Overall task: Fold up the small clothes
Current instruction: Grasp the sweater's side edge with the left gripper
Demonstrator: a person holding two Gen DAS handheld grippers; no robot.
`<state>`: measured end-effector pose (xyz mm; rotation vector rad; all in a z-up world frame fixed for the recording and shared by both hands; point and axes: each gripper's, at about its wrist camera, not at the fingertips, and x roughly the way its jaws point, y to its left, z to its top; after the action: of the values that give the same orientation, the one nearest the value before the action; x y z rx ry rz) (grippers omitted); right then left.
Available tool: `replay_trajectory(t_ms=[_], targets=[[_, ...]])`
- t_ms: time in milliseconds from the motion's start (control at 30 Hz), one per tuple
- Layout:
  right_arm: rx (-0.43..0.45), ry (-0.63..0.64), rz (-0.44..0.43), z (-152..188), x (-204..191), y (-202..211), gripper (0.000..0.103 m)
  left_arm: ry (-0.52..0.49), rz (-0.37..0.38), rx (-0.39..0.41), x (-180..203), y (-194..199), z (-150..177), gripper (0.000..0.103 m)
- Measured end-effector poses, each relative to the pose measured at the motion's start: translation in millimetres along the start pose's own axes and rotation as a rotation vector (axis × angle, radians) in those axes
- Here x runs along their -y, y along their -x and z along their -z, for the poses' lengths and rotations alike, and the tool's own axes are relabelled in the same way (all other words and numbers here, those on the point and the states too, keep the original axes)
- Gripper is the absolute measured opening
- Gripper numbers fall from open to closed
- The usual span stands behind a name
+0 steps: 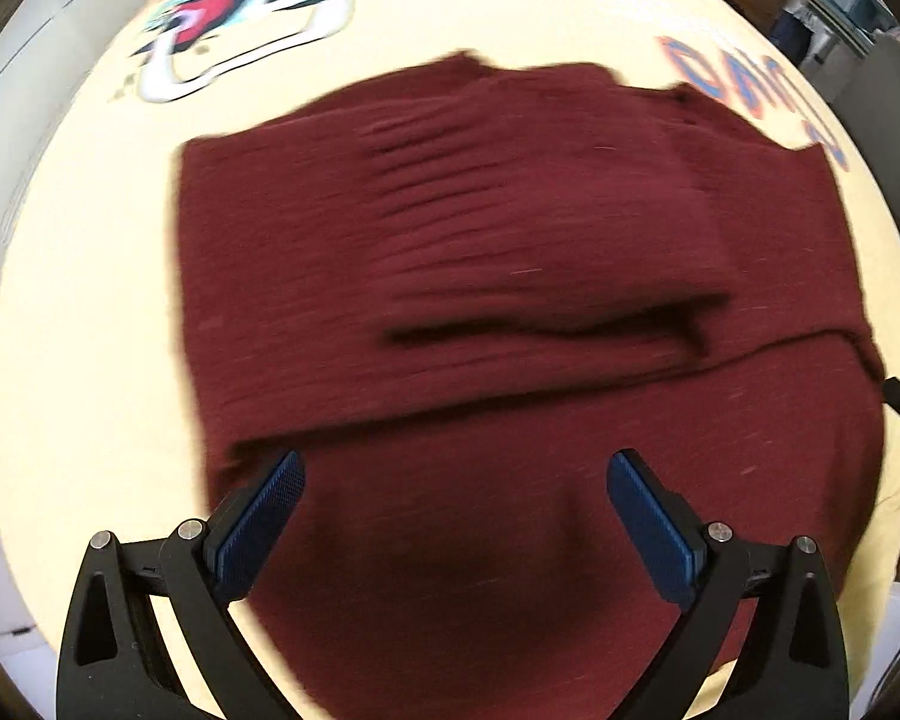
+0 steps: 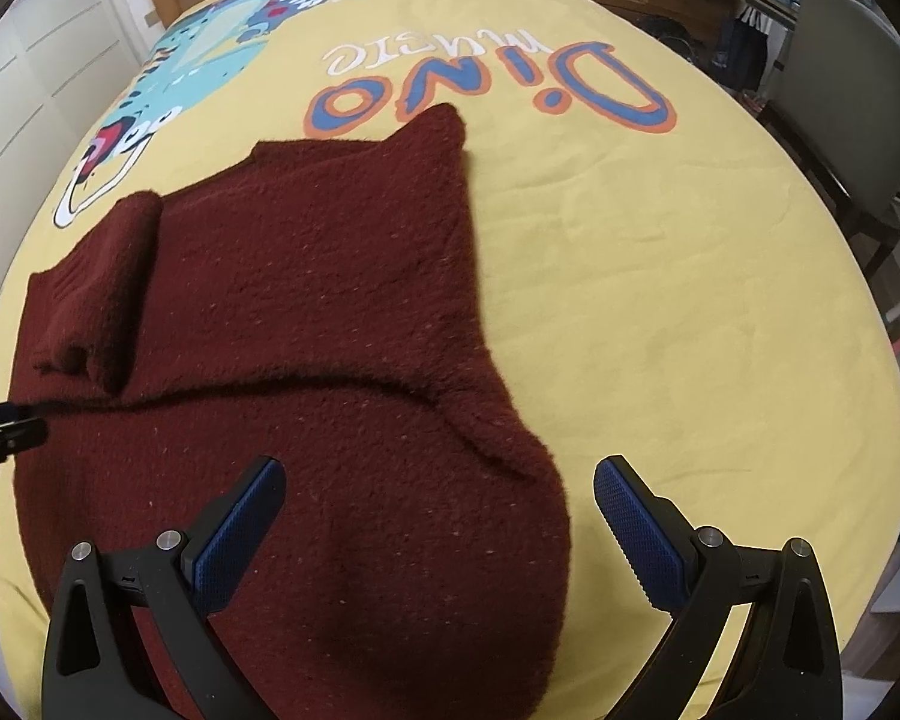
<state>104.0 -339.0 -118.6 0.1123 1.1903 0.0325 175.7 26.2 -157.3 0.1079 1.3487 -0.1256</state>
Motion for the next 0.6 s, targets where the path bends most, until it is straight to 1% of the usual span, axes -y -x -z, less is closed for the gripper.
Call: replay_trajectory(t_ms=[133,233,367,500,567,600], targets=[[-0.006,0.027,-0.005,0,-16,-2,0.103,0.052,-0.039,0.014,-40,2,8,0.099],[-0.007,0.051,-0.010,-1,-29,-2,0.103,0.048,-0.070,0.030,-56,-3,14,0.099],[-0.015,0.081,-0.006,0,-44,-5,0.103,0.043,-0.067,0.029,-67,-19,19,0.099],[-0.034,0.108,0.007,4,-57,-8,0.103,0.066,-0.046,0.060,-70,-31,16,0.098],[-0.043,0.123,0.018,4,-63,-10,0.103,0.083,-0.022,0.053,-71,-40,13,0.089],[-0.046,0.130,0.022,4,-67,-11,0.103,0.088,-0.006,0.044,-71,-45,12,0.083]])
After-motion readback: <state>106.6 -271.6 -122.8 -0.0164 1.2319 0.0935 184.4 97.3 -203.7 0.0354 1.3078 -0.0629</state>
